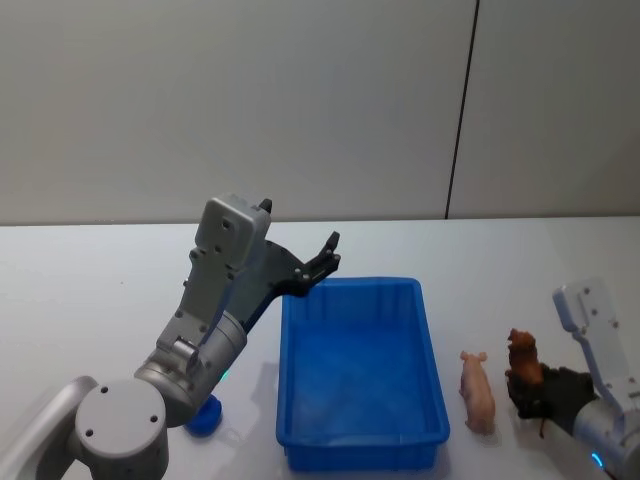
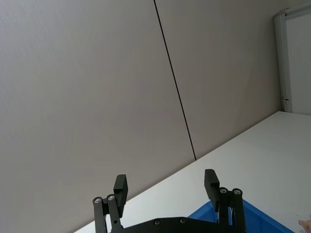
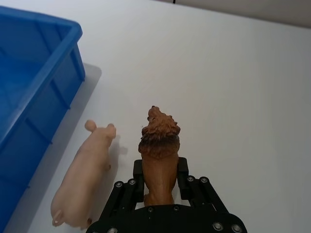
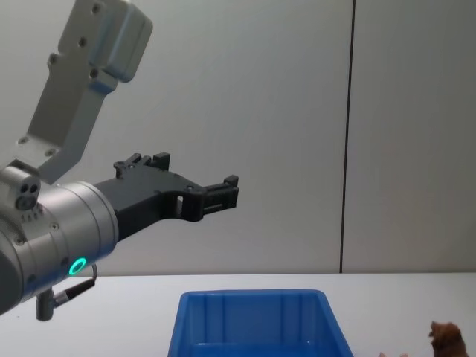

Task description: Pick up the two dolls from the table and place them into the box.

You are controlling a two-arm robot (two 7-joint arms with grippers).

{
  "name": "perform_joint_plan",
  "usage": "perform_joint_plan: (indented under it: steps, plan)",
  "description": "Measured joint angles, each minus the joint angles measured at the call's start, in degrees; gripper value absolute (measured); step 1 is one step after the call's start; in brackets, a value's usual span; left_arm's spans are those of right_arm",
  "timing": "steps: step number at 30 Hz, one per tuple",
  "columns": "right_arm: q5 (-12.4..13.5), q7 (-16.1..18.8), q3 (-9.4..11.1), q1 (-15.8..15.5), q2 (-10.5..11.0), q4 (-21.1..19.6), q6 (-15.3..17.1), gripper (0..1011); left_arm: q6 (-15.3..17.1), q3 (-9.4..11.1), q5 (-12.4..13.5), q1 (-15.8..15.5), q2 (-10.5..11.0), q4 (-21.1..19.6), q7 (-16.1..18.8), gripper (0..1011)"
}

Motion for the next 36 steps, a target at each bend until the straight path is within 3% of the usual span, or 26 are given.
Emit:
perform_joint_plan:
  steps: [17,26,36]
  plan:
    - [-2.47,-0.01,0.52,0.63,0.00,-1.93,-8.39,380,0.00,0.00,0.00,0.00,0.00,0.00,0.00,1001]
    - [-1.64,4.73,0.69,2.07,-0.42,-2.98,-13.38,380,0.00,0.00,0.00,0.00,0.00,0.00,0.00,1001]
    - [0.70,11.36,0.59,3.64,-0.95,-3.57,-15.86,380,0.00,0.00,0.00,0.00,0.00,0.00,0.00,1001]
